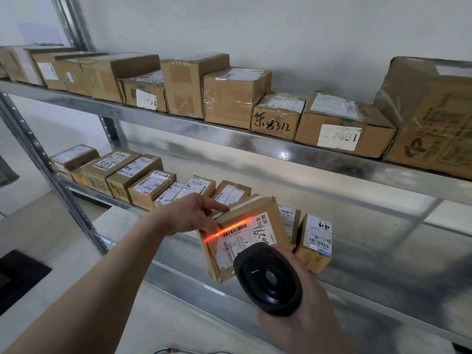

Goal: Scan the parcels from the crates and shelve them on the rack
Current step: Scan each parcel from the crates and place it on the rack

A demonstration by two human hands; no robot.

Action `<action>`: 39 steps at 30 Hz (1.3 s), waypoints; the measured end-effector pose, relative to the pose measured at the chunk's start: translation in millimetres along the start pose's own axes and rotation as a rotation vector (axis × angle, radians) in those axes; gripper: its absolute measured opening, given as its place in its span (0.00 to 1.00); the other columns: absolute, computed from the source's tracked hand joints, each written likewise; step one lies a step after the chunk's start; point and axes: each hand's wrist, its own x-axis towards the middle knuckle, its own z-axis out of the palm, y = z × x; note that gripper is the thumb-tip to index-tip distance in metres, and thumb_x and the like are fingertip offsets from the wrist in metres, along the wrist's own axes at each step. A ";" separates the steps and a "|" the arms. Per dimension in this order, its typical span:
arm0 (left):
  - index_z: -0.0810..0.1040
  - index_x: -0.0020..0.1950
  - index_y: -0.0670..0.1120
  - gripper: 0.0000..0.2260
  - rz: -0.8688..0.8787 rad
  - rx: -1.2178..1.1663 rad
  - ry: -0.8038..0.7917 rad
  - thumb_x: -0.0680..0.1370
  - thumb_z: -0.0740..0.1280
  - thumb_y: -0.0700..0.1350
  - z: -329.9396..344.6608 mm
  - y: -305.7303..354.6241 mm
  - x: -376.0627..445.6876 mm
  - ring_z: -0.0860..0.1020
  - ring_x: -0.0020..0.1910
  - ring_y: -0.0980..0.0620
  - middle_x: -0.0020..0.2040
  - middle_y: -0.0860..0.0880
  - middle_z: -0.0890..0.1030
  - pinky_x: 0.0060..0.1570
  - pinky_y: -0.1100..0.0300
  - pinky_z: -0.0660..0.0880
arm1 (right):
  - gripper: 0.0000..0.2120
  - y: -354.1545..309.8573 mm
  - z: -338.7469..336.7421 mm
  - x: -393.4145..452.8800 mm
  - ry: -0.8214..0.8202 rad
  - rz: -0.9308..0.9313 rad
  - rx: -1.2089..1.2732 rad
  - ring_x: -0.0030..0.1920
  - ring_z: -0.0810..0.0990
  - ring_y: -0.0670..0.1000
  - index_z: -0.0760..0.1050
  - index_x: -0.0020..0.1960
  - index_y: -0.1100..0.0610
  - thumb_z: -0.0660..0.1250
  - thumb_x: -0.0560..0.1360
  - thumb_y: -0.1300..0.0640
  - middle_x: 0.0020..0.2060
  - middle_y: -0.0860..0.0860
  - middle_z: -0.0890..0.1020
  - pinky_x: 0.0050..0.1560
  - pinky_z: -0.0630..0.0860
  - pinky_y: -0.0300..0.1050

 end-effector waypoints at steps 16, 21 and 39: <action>0.83 0.60 0.56 0.24 0.030 -0.076 0.022 0.67 0.80 0.40 0.4 -10.5 -4.7 0.78 0.55 0.46 0.55 0.46 0.79 0.62 0.52 0.76 | 0.40 -0.4 4.2 -6.2 0.017 -0.014 -0.021 0.55 0.81 0.33 0.73 0.68 0.43 0.73 0.55 0.47 0.53 0.28 0.83 0.55 0.73 0.25; 0.84 0.59 0.56 0.26 0.038 -0.129 0.008 0.61 0.80 0.44 -1.2 -12.8 -6.6 0.79 0.54 0.45 0.54 0.45 0.78 0.62 0.50 0.78 | 0.41 2.5 4.4 -7.3 0.032 -0.010 -0.020 0.56 0.82 0.35 0.74 0.69 0.45 0.74 0.55 0.51 0.53 0.31 0.84 0.55 0.73 0.25; 0.83 0.64 0.51 0.22 0.061 -0.062 -0.071 0.72 0.78 0.37 -19.8 -19.4 -12.5 0.82 0.56 0.44 0.56 0.44 0.84 0.54 0.55 0.81 | 0.40 -9.6 5.3 -15.0 0.048 -0.009 -0.031 0.56 0.81 0.32 0.74 0.67 0.44 0.75 0.56 0.57 0.53 0.29 0.83 0.54 0.72 0.23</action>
